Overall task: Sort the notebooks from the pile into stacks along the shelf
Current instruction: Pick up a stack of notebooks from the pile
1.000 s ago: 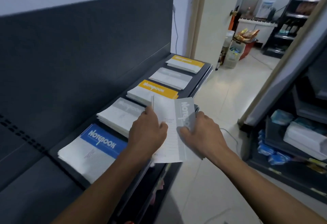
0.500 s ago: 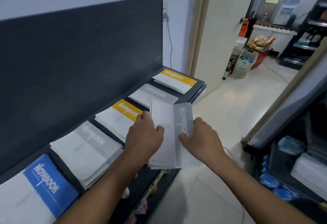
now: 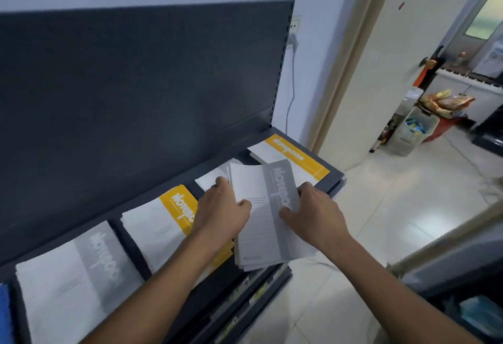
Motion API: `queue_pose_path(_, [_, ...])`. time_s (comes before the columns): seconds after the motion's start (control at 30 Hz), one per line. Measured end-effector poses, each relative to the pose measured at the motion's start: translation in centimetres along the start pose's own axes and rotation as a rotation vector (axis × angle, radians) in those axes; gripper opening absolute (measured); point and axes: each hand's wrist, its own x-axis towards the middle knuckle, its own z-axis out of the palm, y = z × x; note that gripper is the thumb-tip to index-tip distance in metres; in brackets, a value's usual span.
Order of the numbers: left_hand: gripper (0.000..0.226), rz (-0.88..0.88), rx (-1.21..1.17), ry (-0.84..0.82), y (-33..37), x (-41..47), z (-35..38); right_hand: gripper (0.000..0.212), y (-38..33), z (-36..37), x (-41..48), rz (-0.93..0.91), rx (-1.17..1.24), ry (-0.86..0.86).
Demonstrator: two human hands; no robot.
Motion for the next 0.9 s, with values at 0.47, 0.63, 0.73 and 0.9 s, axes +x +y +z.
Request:
queue_pose_path(0.47, [0.044,-0.377,-0.113,0.083,-1.3,6.0,2.7,0.026,-2.0,2.1,13.2,-0.322,-0.107,-0.209])
queue_pose_path(0.63, [0.038,-0.486,-0.11,0.158,-0.7,6.3,3.5,0.024,-2.3,3.2,15.7,-0.422,-0.117,-0.309])
queue_pose_path(0.73, [0.036,-0.527,-0.079,0.19,-0.4,6.2,4.2,0.025,-2.1,3.9,16.5,-0.475,-0.11,-0.365])
queue_pose_path(0.9, [0.036,-0.557,-0.027,0.242,0.5,5.8,5.5,0.022,-1.4,4.8,17.1,-0.543,-0.111,-0.404])
